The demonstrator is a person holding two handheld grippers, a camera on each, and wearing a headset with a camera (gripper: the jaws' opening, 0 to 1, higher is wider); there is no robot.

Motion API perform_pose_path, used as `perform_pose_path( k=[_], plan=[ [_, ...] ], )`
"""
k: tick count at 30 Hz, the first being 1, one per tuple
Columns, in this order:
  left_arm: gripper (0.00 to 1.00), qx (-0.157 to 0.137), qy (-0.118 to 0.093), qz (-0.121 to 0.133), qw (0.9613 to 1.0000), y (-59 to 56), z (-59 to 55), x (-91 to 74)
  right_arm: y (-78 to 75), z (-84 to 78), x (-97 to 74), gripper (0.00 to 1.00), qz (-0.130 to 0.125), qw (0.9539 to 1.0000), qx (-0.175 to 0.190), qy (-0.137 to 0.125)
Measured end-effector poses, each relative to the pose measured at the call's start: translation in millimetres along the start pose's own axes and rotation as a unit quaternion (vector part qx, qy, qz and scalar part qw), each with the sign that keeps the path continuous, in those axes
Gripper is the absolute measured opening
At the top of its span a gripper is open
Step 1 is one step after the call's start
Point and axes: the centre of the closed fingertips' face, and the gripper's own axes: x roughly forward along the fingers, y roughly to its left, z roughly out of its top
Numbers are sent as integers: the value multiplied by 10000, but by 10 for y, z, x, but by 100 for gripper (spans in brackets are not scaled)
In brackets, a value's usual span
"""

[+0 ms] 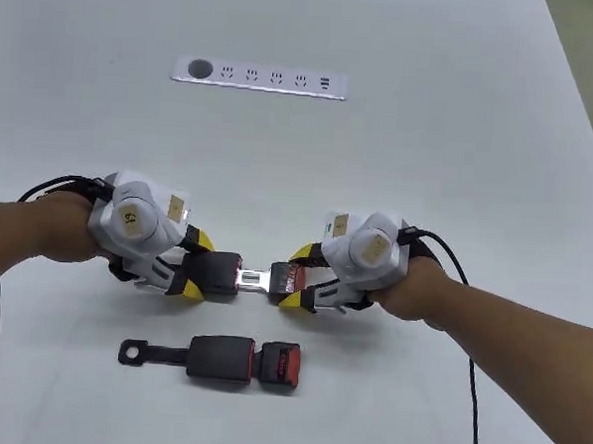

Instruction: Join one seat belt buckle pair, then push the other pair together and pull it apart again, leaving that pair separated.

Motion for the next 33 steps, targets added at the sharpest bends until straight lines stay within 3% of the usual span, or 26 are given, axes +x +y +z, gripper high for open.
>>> perform_pose_path(
  k=[33],
  plan=[
    [34,-20,9,10,10000,-15,11,-7,-41,-499,-406,34,-113,9998,132,-71]
  ],
)
